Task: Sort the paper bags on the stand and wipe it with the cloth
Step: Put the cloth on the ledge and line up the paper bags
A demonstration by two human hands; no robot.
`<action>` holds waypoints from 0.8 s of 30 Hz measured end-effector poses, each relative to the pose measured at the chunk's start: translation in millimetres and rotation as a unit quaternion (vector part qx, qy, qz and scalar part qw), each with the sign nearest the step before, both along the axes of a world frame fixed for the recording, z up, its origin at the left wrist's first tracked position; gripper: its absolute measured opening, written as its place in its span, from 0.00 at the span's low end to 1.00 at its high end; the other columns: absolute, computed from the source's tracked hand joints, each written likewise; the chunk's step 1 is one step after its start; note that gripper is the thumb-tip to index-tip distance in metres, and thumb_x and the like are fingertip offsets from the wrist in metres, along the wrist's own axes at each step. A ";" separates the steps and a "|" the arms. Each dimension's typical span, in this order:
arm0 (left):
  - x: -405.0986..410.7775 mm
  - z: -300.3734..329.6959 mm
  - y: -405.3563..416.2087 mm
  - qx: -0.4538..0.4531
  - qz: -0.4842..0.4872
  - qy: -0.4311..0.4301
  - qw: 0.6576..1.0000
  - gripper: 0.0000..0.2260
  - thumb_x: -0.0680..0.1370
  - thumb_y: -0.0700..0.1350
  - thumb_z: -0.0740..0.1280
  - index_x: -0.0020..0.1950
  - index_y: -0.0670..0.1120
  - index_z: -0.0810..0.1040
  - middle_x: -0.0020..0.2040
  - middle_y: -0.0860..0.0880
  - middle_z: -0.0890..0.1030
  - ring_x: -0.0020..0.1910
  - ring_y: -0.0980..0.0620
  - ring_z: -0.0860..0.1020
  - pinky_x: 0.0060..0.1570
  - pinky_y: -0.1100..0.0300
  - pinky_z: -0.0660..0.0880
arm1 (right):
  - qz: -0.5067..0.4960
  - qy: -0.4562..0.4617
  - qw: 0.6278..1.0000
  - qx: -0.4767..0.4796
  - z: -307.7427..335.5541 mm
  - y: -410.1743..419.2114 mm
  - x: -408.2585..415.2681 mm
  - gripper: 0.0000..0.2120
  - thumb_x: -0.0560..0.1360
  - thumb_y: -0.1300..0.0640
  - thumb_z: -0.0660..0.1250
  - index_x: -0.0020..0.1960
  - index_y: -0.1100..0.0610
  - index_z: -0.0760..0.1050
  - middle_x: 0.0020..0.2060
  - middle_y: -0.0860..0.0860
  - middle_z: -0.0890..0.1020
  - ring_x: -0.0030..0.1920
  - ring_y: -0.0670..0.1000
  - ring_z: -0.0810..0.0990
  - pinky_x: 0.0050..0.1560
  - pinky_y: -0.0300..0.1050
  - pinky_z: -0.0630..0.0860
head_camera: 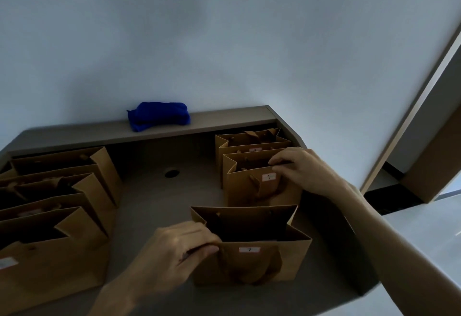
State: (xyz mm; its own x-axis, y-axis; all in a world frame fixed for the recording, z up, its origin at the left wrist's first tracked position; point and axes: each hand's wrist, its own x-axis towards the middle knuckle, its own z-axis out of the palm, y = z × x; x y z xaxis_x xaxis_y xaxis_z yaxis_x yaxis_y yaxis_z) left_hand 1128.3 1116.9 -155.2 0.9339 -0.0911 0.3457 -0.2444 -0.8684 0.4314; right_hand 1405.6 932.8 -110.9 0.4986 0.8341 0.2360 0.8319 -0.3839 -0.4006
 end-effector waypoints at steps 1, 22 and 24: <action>-2.6 -0.2 -0.1 -0.004 0.000 -0.005 1.000 0.07 0.79 0.52 0.63 0.54 0.56 0.79 0.48 0.62 0.79 0.47 0.66 0.77 0.45 0.68 0.75 | 0.008 -0.013 0.999 -0.031 -1.0 1.7 0.3 0.11 0.80 0.52 0.65 0.61 0.51 0.79 0.56 0.45 0.80 0.57 0.44 0.75 0.50 0.28 0.68; -5.6 4.6 2.0 -0.001 -0.014 -0.016 1.000 0.10 0.80 0.53 0.61 0.55 0.55 0.80 0.49 0.61 0.80 0.48 0.66 0.77 0.45 0.67 0.76 | -0.003 0.058 0.998 -0.015 14.3 24.0 -5.9 0.09 0.80 0.55 0.65 0.54 0.47 0.83 0.50 0.42 0.84 0.54 0.42 0.80 0.52 0.40 0.78; -6.1 5.1 1.8 0.008 -0.013 -0.016 1.000 0.09 0.80 0.53 0.61 0.54 0.54 0.80 0.48 0.61 0.80 0.47 0.65 0.77 0.44 0.67 0.76 | 0.021 0.054 0.998 -0.014 14.3 28.5 -17.4 0.09 0.80 0.54 0.65 0.55 0.47 0.83 0.51 0.41 0.83 0.55 0.42 0.80 0.55 0.42 0.79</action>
State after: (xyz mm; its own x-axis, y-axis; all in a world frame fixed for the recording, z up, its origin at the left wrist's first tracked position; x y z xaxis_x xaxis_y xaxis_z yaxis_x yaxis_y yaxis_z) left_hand 1122.2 1118.7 -150.1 0.9196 -0.1203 0.3740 -0.2799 -0.8686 0.4089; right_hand 1388.1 961.4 -96.6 0.4837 0.8606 0.1590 0.8005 -0.3616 -0.4780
